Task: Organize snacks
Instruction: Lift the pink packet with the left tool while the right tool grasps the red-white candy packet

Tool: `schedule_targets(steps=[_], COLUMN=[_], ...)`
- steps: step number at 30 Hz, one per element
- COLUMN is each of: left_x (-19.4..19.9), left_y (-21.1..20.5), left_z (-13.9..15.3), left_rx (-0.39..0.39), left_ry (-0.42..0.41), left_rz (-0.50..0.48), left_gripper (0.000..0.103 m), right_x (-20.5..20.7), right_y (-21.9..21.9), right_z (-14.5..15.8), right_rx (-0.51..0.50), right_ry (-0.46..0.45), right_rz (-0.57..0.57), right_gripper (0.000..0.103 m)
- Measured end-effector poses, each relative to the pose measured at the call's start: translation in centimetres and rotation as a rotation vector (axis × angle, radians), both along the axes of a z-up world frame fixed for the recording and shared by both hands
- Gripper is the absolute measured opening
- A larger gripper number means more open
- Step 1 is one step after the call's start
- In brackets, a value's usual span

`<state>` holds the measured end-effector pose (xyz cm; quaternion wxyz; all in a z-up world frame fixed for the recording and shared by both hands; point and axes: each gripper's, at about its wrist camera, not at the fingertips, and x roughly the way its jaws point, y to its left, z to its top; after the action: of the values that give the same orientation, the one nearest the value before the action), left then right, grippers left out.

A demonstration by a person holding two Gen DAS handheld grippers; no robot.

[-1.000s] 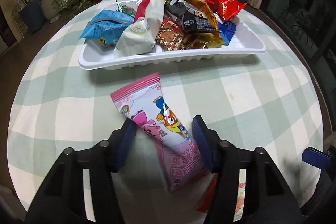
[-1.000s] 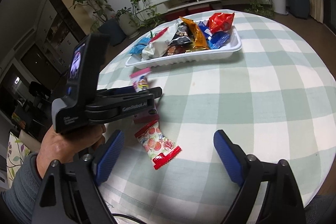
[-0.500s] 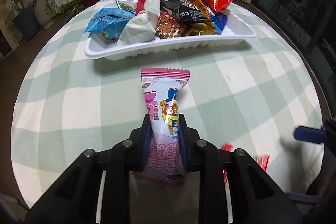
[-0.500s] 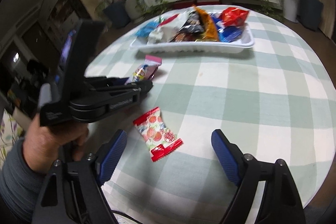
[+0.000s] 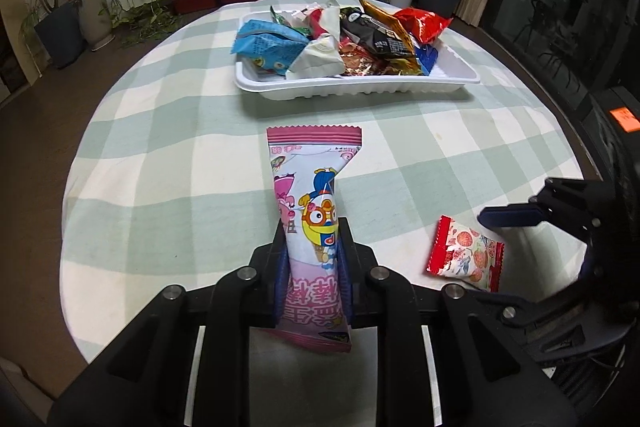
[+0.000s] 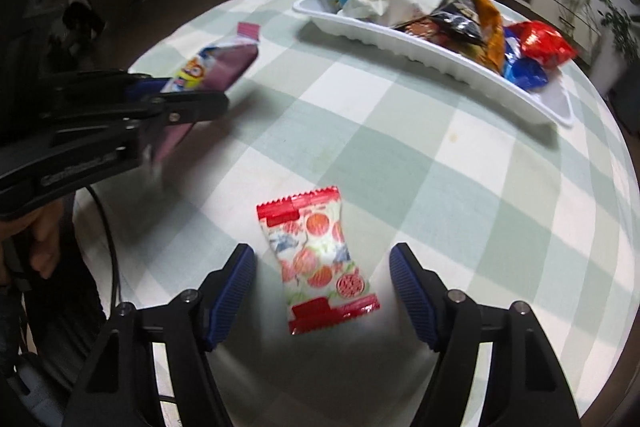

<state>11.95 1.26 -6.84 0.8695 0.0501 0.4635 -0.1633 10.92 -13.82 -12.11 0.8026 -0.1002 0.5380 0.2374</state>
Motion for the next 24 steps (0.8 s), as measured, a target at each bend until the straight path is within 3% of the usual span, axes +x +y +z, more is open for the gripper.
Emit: schedule_targets(steps=[7,10,14,24], left_x=[-0.49,-0.52,-0.62,-0.77], left_y=[0.03,-0.03,-0.10,-0.34], left_z=[0.40,0.45,0.61,0.77], left_rx=[0.000,0.000,0.003,0.009], left_ry=[-0.013,-0.015,-0.021,-0.026], left_rz=[0.016,0.020,0.021,0.020], left_gripper=[0.019,0.019,0.019,0.019], right_x=[0.54,0.80,0.78,-0.02], right_y=[0.66,0.85,1.03,0.23], right_z=[-0.16,-0.08,0.28,0.62], right_rx=[-0.064,-0.070,-0.076,-0.002], right_ry=[0.027,0.036,0.044,0.035], right_rz=[0.021,0.015,0.015,-0.018], right_gripper=[0.066,0.057,0.038,0.033])
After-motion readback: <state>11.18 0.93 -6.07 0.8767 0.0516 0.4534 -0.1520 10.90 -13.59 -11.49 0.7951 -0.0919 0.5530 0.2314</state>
